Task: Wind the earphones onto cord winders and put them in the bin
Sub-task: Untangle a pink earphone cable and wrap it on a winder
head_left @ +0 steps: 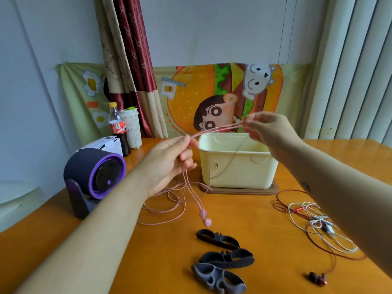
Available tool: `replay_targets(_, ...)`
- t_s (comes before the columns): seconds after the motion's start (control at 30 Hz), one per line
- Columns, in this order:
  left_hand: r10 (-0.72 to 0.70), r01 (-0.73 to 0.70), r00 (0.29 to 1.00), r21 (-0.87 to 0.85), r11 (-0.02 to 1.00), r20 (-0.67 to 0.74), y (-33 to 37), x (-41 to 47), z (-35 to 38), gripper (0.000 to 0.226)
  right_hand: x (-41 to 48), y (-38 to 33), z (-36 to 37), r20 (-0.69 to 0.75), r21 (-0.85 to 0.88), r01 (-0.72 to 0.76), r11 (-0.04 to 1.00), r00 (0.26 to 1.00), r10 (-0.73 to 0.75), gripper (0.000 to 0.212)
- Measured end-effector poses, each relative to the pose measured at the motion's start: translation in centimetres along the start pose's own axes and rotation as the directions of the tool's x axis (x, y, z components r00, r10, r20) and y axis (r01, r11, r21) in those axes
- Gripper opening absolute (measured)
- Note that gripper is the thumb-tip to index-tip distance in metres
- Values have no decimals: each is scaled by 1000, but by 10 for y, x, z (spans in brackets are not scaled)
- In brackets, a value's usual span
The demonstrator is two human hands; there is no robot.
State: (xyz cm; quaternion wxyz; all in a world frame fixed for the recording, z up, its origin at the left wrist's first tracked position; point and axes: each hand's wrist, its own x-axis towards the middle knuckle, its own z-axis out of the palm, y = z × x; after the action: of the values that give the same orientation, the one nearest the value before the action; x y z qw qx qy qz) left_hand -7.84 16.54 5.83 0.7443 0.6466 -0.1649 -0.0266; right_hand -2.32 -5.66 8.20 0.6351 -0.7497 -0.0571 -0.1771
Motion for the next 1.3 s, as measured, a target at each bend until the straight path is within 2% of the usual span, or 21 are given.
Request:
replay_targets(0.07, 22, -23, 1000, -16, 1000, -16, 7, -3, -3, 26, -7, 27, 2, 47, -128, -135, 983, 989, 142, 10)
replay_targets(0.13, 53, -53, 999, -4, 999, -13, 11, -2, -4, 25, -16, 53, 5, 96, -183, -216, 959, 967, 236, 10)
replay_targets(0.23, 48, -46, 999, 69, 997, -22, 15, -2, -6, 25, -24, 83, 4, 125, -242, -261, 934, 947, 297, 14)
replay_targets(0.33, 36, -37, 999, 75, 996, 11, 13, -4, -6, 25, -28, 101, -1, 108, -306, -325, 895, 922, 372, 4)
replay_targets(0.37, 42, -43, 999, 86, 995, 19, 12, -5, -5, 26, -30, 104, -3, 102, -334, -331, 882, 918, 383, 1)
replay_targets(0.47, 44, -44, 999, 82, 996, 0, 8, -4, 0, 26, -31, 111, -5, 102, -433, -299, 850, 921, 376, 15)
replay_targets(0.6, 7, -11, 991, -31, 999, -135, 5, 3, 1, 23, -36, 101, 4, 135, -388, -280, 878, 925, 355, 21)
replay_targets(0.67, -11, 6, 981, -29, 1000, -194, 3, 8, 1, 23, -42, 87, 8, 191, -383, -188, 904, 942, 277, 19)
replay_targets(0.73, -23, 23, 971, -4, 1000, -236, -1, 12, 1, 24, -54, 72, 16, 395, -446, 15, 895, 901, 182, 14)
replay_targets(0.8, -38, 41, 962, 4, 999, -269, -5, 15, 4, 24, -70, 65, 29, 639, -552, 245, 797, 738, 216, 13)
replay_targets(0.87, -58, 60, 954, -3, 998, -295, -9, 17, 7, 24, -83, 65, 43, 737, -632, 436, 641, 594, 323, 29)
replay_targets(0.93, -78, 86, 945, 9, 996, -319, -13, 18, 9, 21, -91, 72, 55, 744, -666, 536, 519, 530, 407, 45)
replay_targets(1.0, -101, 122, 937, 41, 992, -333, -16, 18, 10, 18, -94, 77, 61, 758, -652, 596, 468, 502, 416, 44)
replay_targets(1.1, -138, 176, 930, 83, 981, -340, -23, 22, 7, 18, -86, 76, 52, 781, -620, 592, 515, 530, 330, 32)
replay_targets(1.2, -180, 245, 920, 151, 958, -348, -34, 29, 4, 15, -64, 66, 24, 715, -537, 422, 731, 687, 128, 23)
replay_targets(1.23, -193, 268, 922, 193, 944, -336, -38, 32, 4, 15, -55, 59, 13, 661, -453, 323, 831, 747, 70, 20)
replay_targets(1.3, -214, 288, 933, 244, 926, -289, -44, 35, 10, 21, -44, 43, -5, 547, -149, 114, 982, 837, -15, 16)
